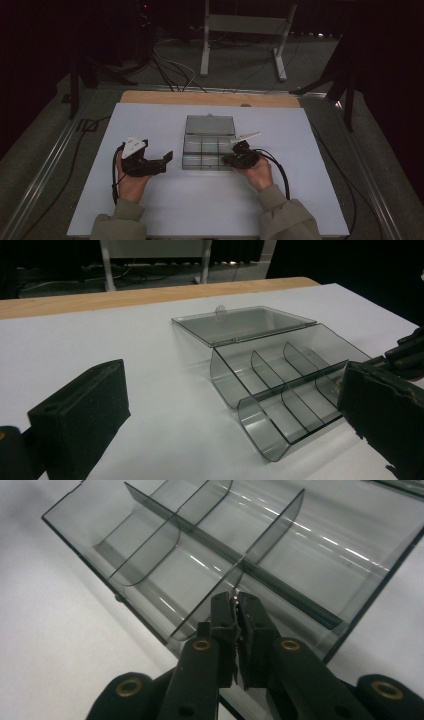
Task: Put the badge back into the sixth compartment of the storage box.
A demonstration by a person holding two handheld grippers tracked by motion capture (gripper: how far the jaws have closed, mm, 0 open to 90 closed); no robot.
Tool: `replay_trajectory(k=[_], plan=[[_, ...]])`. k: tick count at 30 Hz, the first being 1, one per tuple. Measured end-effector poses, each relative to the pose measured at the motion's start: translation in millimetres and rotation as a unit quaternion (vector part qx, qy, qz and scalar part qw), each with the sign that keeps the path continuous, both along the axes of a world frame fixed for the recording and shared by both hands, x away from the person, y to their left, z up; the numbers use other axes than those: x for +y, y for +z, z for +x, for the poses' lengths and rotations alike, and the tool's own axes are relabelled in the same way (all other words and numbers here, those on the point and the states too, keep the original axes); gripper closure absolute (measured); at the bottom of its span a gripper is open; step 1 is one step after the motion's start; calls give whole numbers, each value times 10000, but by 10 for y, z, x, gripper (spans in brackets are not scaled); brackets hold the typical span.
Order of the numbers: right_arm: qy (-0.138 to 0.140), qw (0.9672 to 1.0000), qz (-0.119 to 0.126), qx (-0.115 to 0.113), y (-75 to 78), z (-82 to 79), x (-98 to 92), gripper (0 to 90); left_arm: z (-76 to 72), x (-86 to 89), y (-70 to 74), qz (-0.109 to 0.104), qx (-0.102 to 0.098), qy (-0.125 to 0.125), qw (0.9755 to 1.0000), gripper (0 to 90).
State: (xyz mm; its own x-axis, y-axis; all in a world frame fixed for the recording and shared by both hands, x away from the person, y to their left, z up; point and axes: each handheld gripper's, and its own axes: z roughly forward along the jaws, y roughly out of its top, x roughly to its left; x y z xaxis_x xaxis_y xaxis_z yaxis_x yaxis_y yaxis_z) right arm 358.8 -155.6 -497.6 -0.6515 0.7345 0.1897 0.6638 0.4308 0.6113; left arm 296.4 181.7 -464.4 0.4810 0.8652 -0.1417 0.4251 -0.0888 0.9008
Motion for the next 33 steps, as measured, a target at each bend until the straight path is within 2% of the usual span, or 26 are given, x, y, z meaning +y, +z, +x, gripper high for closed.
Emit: replay_trajectory(k=[3, 5, 6, 10, 11, 12, 13, 15, 20, 26, 27, 33], plan=[[-59, 9999, -66, -74, 6, -2, 0, 762, 0, 1, 0, 2, 3, 4, 10000, 6], [-74, 9999, 5, -136, 25, -6, -10, 666, 1, 1, -2, 1, 6, 13, 10000, 6], [-74, 9999, 5, -136, 25, -6, -10, 666, 1, 1, -2, 1, 6, 13, 10000, 6], [-143, 9993, 220, -250, 108, -10, -43, 416, 3, -1, -6, -7, 10, 17, 10000, 6], [-143, 9993, 220, -250, 108, -10, -43, 416, 3, -1, -6, -7, 10, 17, 10000, 6], [-195, 9990, 254, -301, 129, -14, -49, 360, 3, -3, -6, 2, 14, 13, 10000, 6], [-297, 9979, 304, -484, 169, -25, -63, 269, 3, -4, -7, 9, 12, 8, 10000, 6], [-392, 9971, 345, -553, 203, -28, -70, 164, 3, -5, -8, 9, 15, 9, 10000, 6], [-515, 9958, 439, -619, 258, -15, -108, 96, 3, -10, -9, 12, 16, 5, 10000, 6], [-484, 9956, 523, -613, 278, -9, -136, 79, 3, -13, -10, 11, 16, 7, 10000, 6], [-468, 9955, 545, -622, 304, -4, -150, 43, 2, -14, -10, 9, 14, 7, 10000, 6], [-406, 9955, 468, -723, 353, -9, -145, 26, 4, -19, -12, 5, 17, 7, 10000, 6]])
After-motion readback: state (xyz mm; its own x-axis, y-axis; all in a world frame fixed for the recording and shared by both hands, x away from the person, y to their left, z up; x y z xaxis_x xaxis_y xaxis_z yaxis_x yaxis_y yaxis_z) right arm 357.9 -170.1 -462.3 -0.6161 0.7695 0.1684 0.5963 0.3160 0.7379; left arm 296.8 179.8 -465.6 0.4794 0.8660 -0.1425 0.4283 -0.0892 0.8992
